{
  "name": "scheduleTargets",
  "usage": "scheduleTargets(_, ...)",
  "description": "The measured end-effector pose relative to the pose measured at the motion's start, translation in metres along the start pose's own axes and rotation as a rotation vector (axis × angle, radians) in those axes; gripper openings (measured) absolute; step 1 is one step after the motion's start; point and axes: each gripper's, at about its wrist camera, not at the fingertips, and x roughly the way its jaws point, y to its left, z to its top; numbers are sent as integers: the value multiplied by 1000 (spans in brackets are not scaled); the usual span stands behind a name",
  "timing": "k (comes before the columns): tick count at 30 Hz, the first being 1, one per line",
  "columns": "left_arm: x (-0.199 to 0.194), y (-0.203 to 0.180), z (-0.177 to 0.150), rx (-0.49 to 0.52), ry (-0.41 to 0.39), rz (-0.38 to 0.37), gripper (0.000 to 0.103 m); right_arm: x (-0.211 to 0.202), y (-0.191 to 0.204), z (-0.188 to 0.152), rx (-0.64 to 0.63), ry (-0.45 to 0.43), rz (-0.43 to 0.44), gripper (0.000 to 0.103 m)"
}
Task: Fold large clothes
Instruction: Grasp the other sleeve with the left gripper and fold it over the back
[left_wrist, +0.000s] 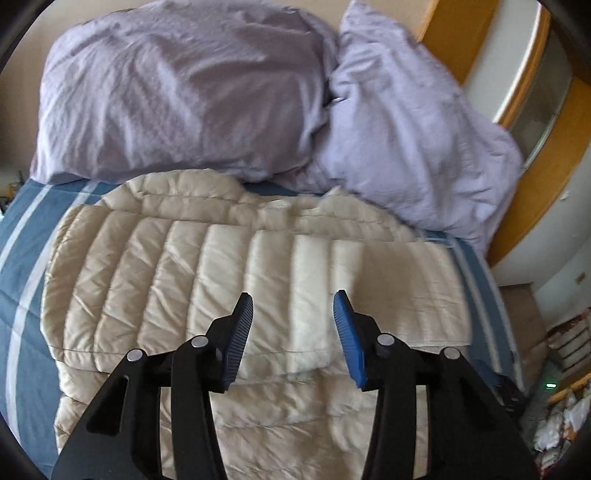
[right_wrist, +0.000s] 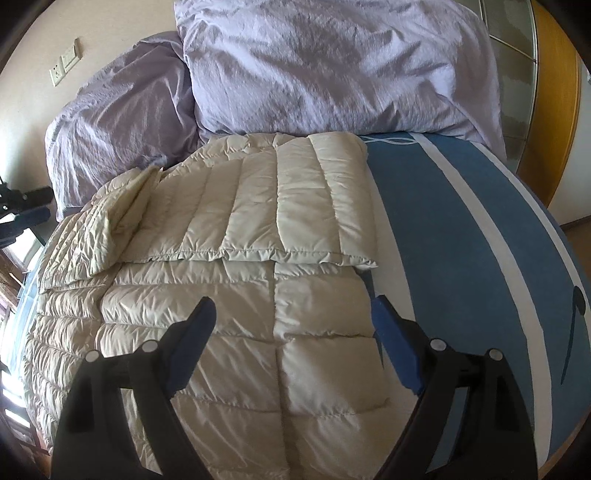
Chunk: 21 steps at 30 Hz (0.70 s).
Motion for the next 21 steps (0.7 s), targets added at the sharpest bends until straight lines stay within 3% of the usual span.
scheduleTargets(4, 25, 9, -6, 0, 50, 53, 46, 2, 1, 0, -12, -1, -14, 86)
scheduleTargets(11, 65, 9, -20, 13, 120, 64, 46, 6, 2, 0, -23, 13, -29, 86)
scheduleTargets(21, 94, -2, -28, 55, 150, 84, 46, 14, 5, -4, -21, 41, -54, 86)
